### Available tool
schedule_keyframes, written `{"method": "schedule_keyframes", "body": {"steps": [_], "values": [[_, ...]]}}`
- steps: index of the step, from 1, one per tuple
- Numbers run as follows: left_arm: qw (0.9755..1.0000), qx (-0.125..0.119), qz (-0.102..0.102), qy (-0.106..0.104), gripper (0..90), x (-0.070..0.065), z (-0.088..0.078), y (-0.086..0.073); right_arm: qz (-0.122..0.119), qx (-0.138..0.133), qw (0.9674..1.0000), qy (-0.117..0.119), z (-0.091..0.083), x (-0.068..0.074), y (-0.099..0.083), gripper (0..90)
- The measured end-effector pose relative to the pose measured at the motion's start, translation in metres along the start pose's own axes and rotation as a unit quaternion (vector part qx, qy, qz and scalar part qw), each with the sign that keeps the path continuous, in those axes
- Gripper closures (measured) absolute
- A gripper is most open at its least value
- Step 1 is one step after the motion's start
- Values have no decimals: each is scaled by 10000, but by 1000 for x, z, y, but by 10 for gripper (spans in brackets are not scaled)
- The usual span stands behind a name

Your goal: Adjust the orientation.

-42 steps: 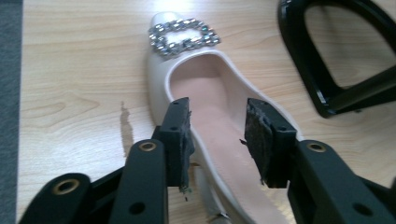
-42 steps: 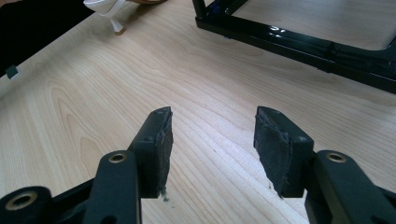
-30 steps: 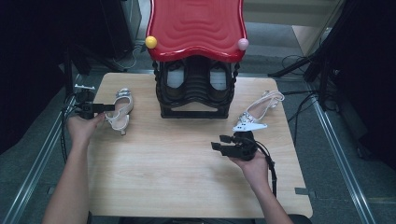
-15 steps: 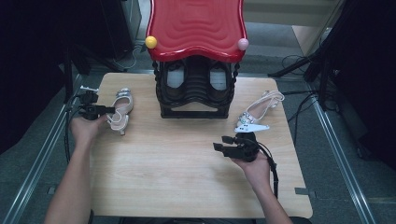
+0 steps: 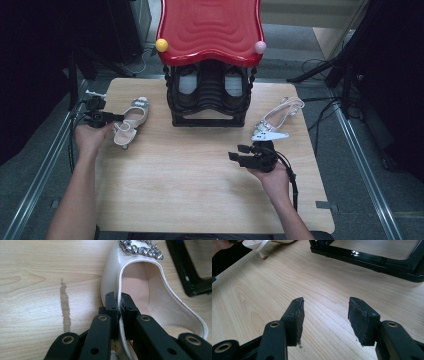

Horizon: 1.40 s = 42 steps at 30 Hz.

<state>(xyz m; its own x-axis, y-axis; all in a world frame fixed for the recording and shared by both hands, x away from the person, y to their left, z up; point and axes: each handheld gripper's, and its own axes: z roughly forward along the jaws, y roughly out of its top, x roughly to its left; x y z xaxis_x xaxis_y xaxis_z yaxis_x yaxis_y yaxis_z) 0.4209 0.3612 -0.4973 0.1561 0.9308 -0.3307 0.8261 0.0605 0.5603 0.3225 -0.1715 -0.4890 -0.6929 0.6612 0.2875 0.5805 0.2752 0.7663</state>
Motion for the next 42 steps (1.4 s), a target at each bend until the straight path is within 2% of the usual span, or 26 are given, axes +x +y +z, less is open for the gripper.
{"method": "schedule_keyframes", "body": {"steps": [3, 12, 21, 26, 35, 42], "values": [[9999, -21, 17, -141, 870, -4, -7, -1, -27, -4, 10000, 23, 2, 0, 1, 479], [9995, -12, 72, -308, 869, -18, -27, -16, -45, -21, 10000, 65, 6, -4, 9, 478], [9990, 9, 168, -410, 867, -35, -45, -38, -81, 34, 9998, 157, 18, -4, 17, 477], [9983, 8, 171, -557, 866, -44, -52, -51, -110, 52, 9997, 199, 22, -5, 21, 478], [9969, 99, 330, -704, 865, -63, -53, -69, -102, 81, 9997, 217, 28, -7, 24, 478], [9941, 242, 523, -919, 863, -82, -48, -77, -99, 98, 9997, 216, 29, -7, 25, 479]]}}
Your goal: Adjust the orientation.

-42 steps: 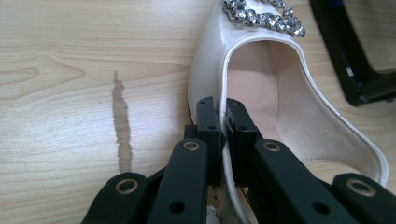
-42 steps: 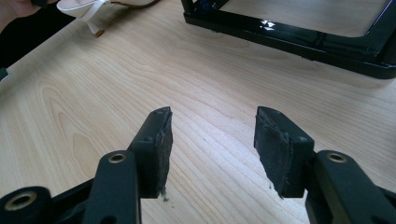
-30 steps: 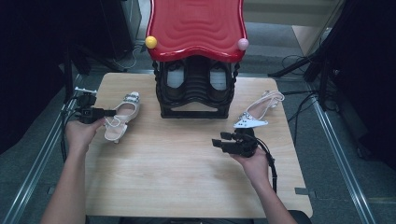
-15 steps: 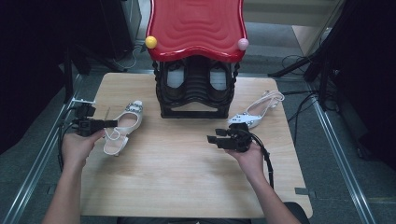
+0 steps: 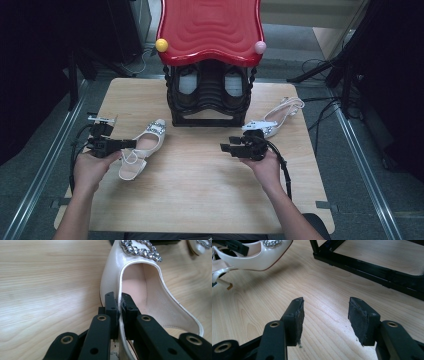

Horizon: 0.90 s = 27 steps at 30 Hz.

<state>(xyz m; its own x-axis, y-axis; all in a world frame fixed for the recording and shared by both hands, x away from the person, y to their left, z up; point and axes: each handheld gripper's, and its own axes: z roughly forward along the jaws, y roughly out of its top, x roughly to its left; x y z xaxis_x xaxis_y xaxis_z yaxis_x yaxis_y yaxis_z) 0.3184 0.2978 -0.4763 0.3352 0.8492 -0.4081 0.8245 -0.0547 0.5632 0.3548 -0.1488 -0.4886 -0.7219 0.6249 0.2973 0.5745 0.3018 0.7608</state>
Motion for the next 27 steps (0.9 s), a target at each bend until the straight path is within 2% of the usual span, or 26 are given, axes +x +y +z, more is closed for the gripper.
{"method": "schedule_keyframes", "body": {"steps": [6, 15, 16, 21, 27], "values": [[9993, 133, 315, -153, 861, -21, 11, 3, -11, 8, 10000, -12, 0, 0, 0, 479], [9975, 236, 532, -412, 858, -41, 31, 9, -37, 101, 9999, -81, -3, 3, -6, 478], [9969, 262, 602, -432, 857, -43, 34, 10, -52, 109, 9999, -102, -3, 3, -6, 478], [9947, 397, 666, -683, 856, -53, 51, 13, -7, 104, 9998, -172, -8, 3, -12, 479], [9906, 614, 920, -801, 856, -72, 71, 17, 14, 134, 9996, -258, -12, 5, -18, 479]]}}
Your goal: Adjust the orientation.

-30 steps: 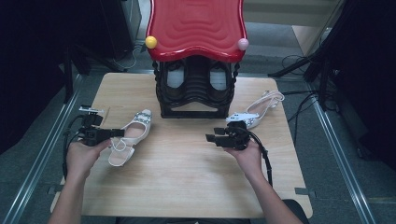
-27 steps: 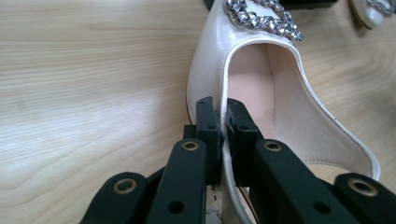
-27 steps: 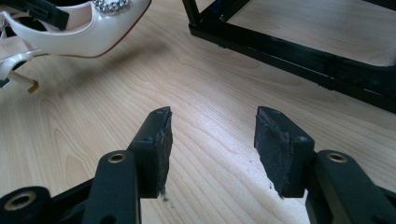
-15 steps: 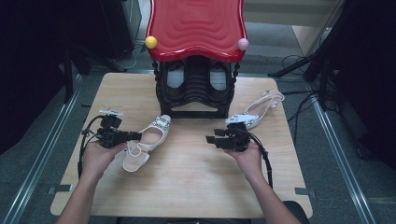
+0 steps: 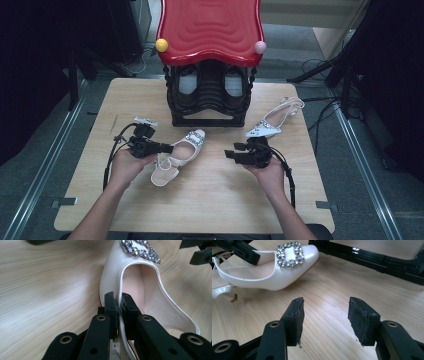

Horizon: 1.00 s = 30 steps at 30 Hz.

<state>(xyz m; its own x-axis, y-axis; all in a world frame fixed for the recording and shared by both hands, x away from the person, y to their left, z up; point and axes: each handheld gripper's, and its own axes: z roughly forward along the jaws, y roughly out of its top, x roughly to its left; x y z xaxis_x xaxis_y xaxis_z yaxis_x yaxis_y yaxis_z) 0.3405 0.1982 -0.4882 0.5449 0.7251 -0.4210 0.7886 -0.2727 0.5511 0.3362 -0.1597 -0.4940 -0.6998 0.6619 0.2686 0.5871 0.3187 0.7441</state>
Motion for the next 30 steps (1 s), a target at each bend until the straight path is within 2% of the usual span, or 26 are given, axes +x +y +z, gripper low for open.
{"method": "schedule_keyframes", "body": {"steps": [4, 7, 9, 13, 15, 17, 19, 21, 23, 25, 30], "values": [[9998, 148, 87, -130, 855, -7, 13, 4, 32, -17, 10000, -33, -2, 1, -5, 479], [9996, 165, 152, -177, 855, -12, 21, 8, 69, -32, 9999, -72, -4, 1, -8, 479], [9995, 163, 208, -165, 855, -16, 26, 11, 56, -24, 9999, -101, -5, 1, -9, 479], [9996, 102, 194, -193, 853, -20, 36, 11, 60, 0, 9999, -131, -4, 1, -11, 480], [9995, 129, 259, -99, 850, -24, 43, 11, 64, 66, 9998, -174, -1, 3, -12, 480], [9995, 189, 218, -106, 848, -25, 49, 11, 49, 65, 9998, -192, 1, 4, -12, 485], [9994, 236, 234, -78, 845, -25, 51, 11, 19, 56, 9998, -206, 3, 5, -12, 488], [9991, 233, 358, -1, 834, -26, 50, 10, -17, 55, 9998, -215, 6, 6, -12, 492], [9993, 126, 360, -40, 780, -26, 47, 10, -62, 50, 9997, -217, 9, 7, -12, 499], [9986, 161, 497, 64, 727, -28, 45, 10, -54, 76, 9997, -216, 12, 9, -12, 499], [9979, 206, 608, 29, 648, -32, 40, 12, -135, 114, 9996, -213, 17, 13, -13, 541]]}}
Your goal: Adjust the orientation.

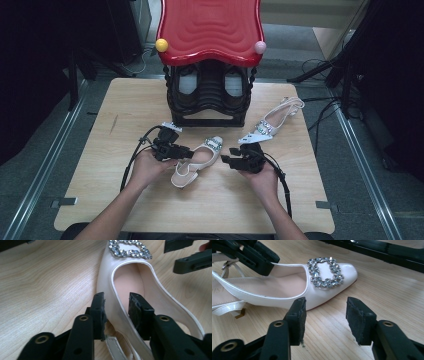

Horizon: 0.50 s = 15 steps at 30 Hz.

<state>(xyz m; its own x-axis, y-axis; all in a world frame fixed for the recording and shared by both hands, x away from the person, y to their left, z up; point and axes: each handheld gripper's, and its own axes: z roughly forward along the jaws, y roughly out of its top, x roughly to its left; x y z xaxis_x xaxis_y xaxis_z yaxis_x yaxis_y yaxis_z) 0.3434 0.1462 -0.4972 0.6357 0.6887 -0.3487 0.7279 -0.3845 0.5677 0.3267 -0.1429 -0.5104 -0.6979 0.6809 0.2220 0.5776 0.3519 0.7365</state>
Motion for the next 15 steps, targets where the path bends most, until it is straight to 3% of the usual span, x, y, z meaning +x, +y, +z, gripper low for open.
{"method": "schedule_keyframes", "body": {"steps": [2, 7, 9, 12, 15], "values": [[10000, -43, 9, -68, 617, -1, -6, 1, -35, -10, 10000, 40, 1, 2, 0, 594], [9997, -174, -12, -145, 563, -1, -18, 1, -93, -52, 9999, 70, 6, 6, -1, 827], [9996, -223, 4, -168, 549, -1, -22, 1, -63, -98, 9997, 205, 8, 8, -3, 900], [9992, -342, -12, -194, 528, 0, -30, 1, 74, -58, 9991, 410, 15, 9, -4, 900], [9989, -436, -38, -190, 514, 3, -37, -1, 149, 102, 9988, 455, 23, 12, -3, 900]]}}
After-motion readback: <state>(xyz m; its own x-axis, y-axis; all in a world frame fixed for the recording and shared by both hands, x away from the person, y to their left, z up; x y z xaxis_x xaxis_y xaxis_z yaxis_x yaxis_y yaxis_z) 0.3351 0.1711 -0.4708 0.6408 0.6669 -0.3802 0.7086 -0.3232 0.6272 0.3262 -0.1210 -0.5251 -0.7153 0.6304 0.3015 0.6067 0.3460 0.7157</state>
